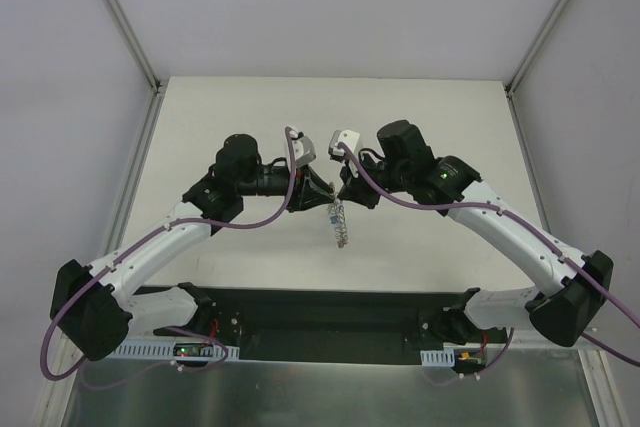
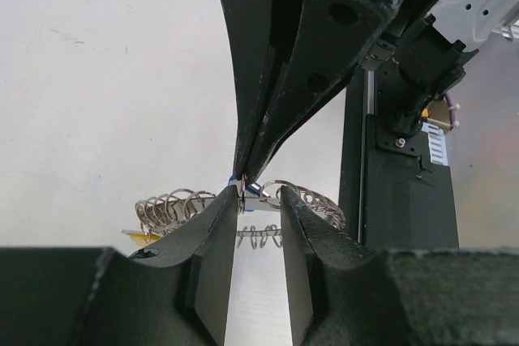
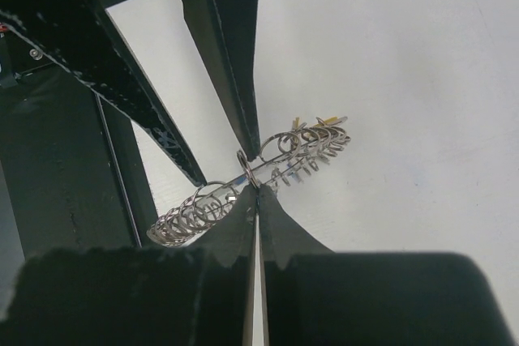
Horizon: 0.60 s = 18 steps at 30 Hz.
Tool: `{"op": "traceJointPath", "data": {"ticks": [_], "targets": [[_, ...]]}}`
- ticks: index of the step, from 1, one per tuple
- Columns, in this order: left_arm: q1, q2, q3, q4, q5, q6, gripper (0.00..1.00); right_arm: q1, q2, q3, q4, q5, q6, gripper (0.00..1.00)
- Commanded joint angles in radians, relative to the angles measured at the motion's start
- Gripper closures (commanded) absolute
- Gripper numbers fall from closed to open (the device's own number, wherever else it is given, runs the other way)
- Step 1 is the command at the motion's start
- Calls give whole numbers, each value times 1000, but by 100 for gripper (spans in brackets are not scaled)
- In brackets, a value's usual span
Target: Put the keys on the keyring
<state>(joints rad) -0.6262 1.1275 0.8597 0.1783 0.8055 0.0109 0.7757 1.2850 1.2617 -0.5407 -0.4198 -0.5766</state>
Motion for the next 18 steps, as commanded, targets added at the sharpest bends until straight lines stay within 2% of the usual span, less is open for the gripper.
{"op": "traceJointPath", "data": {"ticks": [1,15,18], "targets": [[13,29,65,9,58,15,73,-4,-42,7,70,-27,0,99],[13,68,90,-54,61,63,78,-3,-36,13,82,-42,-5,99],[13,69,91,-74,49,90,84,-3,-35,15,81,-56,-6,99]]}}
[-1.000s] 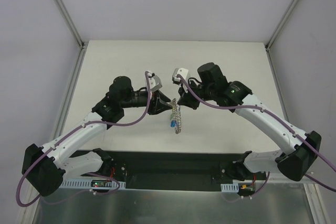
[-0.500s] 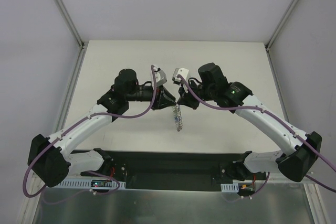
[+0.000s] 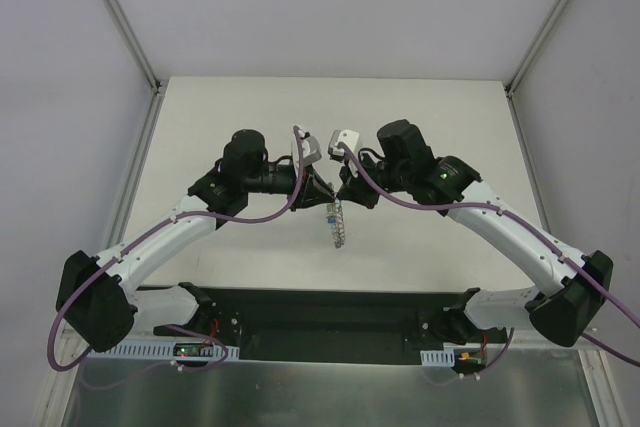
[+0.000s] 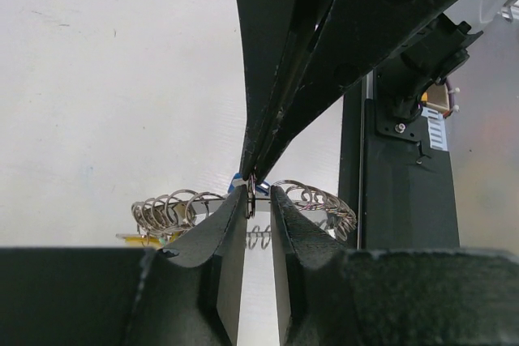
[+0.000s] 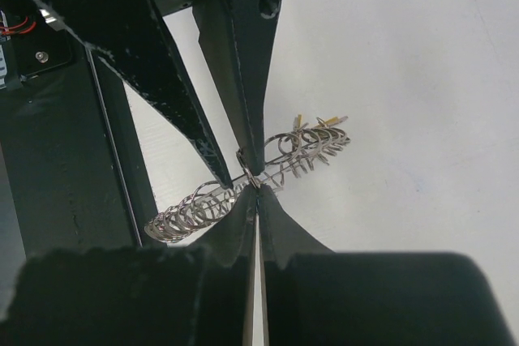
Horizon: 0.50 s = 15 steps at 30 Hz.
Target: Put the keys on the keyring
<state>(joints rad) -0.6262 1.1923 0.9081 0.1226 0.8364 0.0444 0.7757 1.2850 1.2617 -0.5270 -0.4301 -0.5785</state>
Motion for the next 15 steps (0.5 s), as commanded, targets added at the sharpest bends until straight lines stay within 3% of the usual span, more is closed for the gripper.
{"op": "traceJointPath", "data": {"ticks": [1,6,10,15], "targets": [[13,6,46,-27,15,63,85,-6,-35,15,67,-47,-4,99],[13,12,58,-41,4,74,100,-1,-30,13,56,-56,-14,99],[13,3,75,-44,-19,72,100,-3,-39,5,50,-55,-6,98],[13,-14,75,-43,-40,63,100,-67,-116,-60,133,-30,54,69]]}}
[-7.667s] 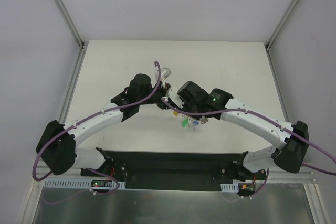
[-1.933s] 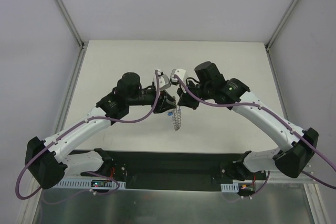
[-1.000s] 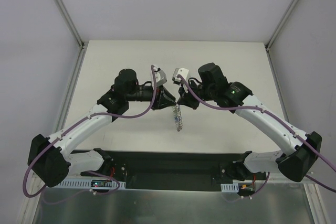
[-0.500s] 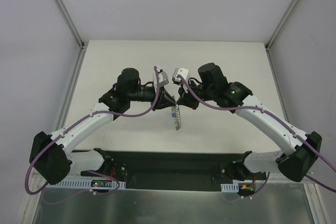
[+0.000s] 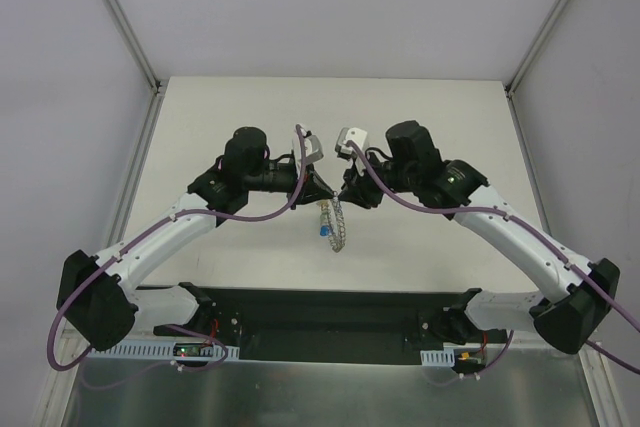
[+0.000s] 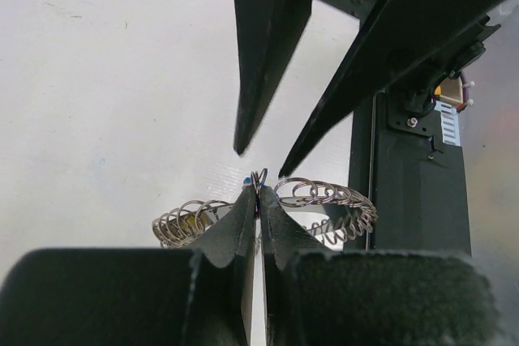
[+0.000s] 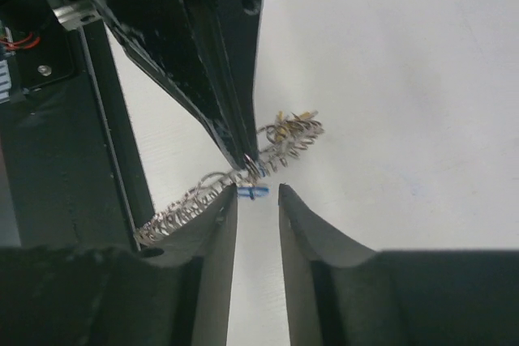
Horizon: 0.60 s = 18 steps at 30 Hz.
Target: Put the keys on the keyring
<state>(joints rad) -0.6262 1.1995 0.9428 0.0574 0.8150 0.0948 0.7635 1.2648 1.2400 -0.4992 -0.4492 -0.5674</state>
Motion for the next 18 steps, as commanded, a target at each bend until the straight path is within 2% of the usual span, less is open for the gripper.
{"op": "traceJointPath", "data": {"ticks": [1,3,13,18], "targets": [[13,-29,40,25,-23,10,100,-67,-113,-51,122,-11,56,66],[13,-38,36,44,-36,-9,100,-81,-148,-86,163,1,66,62],[13,-84,-15,214,-59,-135,100,-81,-156,-163,274,-23,101,62],[13,-81,-16,243,-51,-161,100,-81,-140,-172,304,-31,110,62]]}}
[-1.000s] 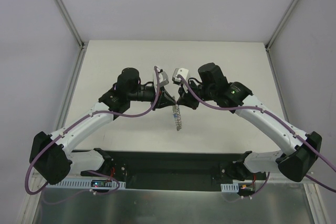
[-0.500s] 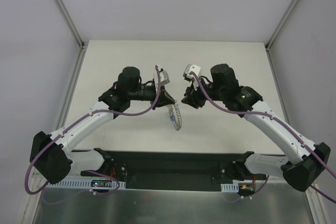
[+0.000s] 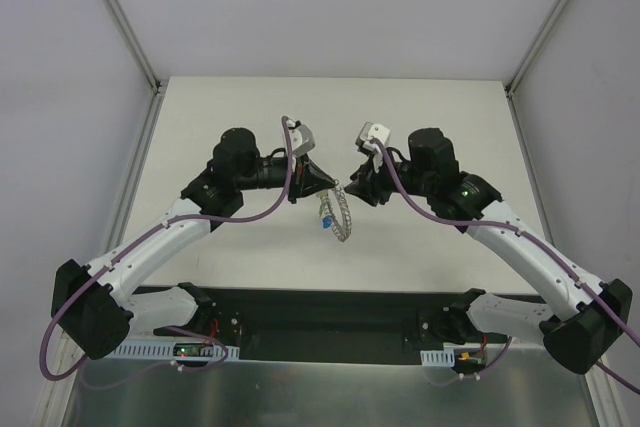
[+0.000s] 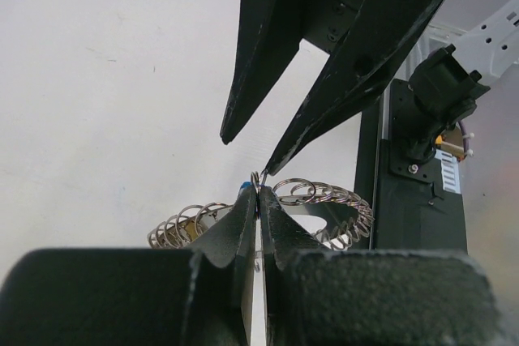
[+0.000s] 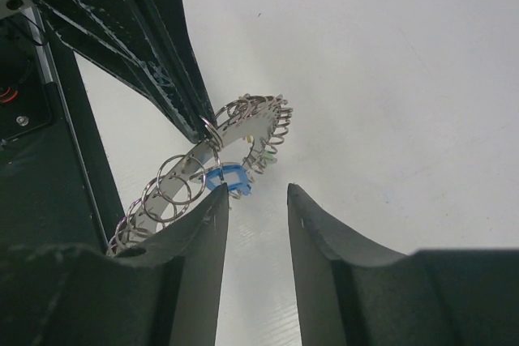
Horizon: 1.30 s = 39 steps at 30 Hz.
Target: Put the keys on the keyring
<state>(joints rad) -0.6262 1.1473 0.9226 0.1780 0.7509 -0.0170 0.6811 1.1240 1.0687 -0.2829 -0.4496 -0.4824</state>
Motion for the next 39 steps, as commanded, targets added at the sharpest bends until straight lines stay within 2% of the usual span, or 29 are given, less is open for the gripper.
{"op": "traceJointPath", "data": {"ticks": [1,20,29,36,39], "targets": [[13,-29,4,124,11,-52,100,1,2,-1,93,-47,34,62],[13,-20,12,147,7,-66,100,1,-3,4,159,-95,88,62],[13,-29,7,146,-10,-64,100,1,-6,-9,171,-77,116,51],[13,-44,-2,141,-19,-58,100,1,-53,-30,172,149,145,49],[13,-47,-5,135,-24,-51,100,1,-78,-33,182,164,172,49]]}}
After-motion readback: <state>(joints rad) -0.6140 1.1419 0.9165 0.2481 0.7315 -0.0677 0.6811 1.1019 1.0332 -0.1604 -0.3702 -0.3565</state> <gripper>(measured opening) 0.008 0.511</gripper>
